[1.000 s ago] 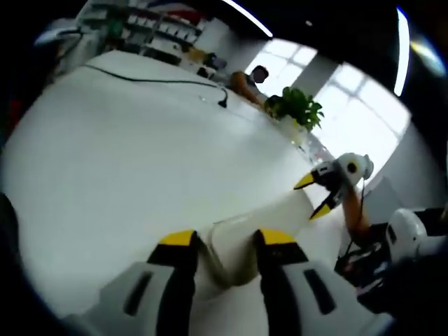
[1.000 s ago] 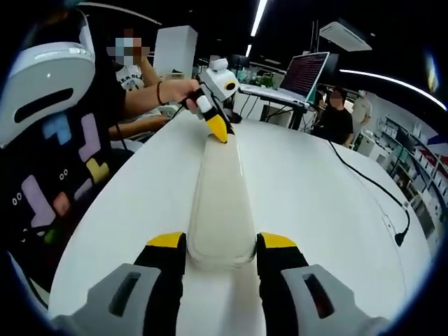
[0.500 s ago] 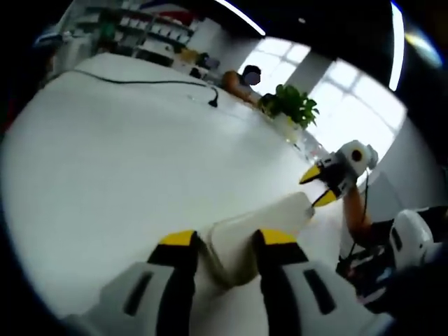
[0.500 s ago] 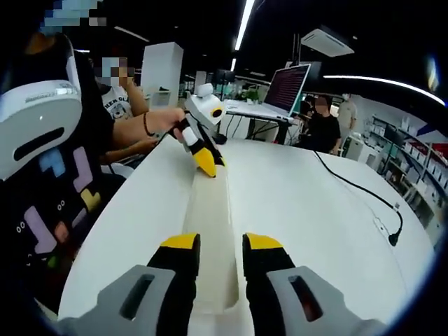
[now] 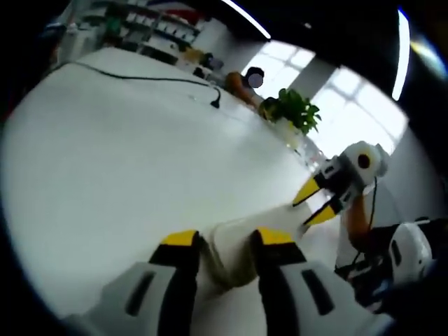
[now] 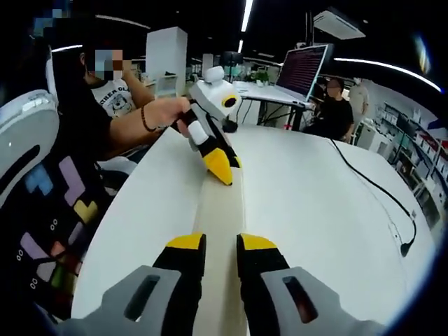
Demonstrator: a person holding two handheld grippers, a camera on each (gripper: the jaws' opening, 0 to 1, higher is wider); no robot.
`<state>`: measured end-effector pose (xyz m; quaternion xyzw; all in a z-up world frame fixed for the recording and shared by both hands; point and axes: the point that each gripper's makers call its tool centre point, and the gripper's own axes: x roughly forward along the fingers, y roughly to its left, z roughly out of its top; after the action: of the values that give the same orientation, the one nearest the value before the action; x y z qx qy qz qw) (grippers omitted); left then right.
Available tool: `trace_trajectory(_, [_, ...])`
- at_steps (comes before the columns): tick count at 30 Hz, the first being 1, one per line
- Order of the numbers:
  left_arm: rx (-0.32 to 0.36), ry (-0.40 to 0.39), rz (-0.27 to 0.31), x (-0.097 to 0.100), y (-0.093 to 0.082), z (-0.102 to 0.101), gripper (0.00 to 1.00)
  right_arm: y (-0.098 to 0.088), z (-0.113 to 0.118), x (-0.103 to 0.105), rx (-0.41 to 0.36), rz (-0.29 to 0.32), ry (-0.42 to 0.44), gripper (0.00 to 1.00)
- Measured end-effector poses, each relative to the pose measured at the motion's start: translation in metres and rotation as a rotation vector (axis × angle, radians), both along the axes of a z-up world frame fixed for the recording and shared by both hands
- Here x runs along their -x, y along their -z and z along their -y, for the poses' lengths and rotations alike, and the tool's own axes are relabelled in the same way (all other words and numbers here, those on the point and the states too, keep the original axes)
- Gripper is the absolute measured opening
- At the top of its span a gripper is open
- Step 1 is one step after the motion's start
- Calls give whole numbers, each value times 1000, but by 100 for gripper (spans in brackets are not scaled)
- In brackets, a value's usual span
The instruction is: Arrange the utensils inside the cutlery case until each visible utensil rests in its matching compartment.
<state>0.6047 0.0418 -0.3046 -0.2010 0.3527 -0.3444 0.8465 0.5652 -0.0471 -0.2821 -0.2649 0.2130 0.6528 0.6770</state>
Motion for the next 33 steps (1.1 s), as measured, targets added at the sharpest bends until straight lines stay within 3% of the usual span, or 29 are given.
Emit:
trace_trajectory(5, [5,-16,-1,-2,0,1,32,11,7,-9,141,65,25,17])
trace_trajectory(6, [5,-18,1,-3,0,1,32,8,2,-7,116,46,24,16])
trace_trajectory(12, [4,-23,4,-3,0,4,32,9,4,-4,228,24,28,12])
trace_trajectory(16, [-1,-25,6,-3,0,5,32,11,6,-8,313,-43,84,11])
trace_trajectory(21, [-4,-25,10,-3,1,6,32,14,5,-7,421,-20,61,10])
trace_trajectory(27, [-5,-28,7,-3,2,6,32,16,7,-7,515,-39,64,9])
trace_trajectory(33, [-6,-25,11,-2,3,7,32,17,7,-6,596,-14,46,9])
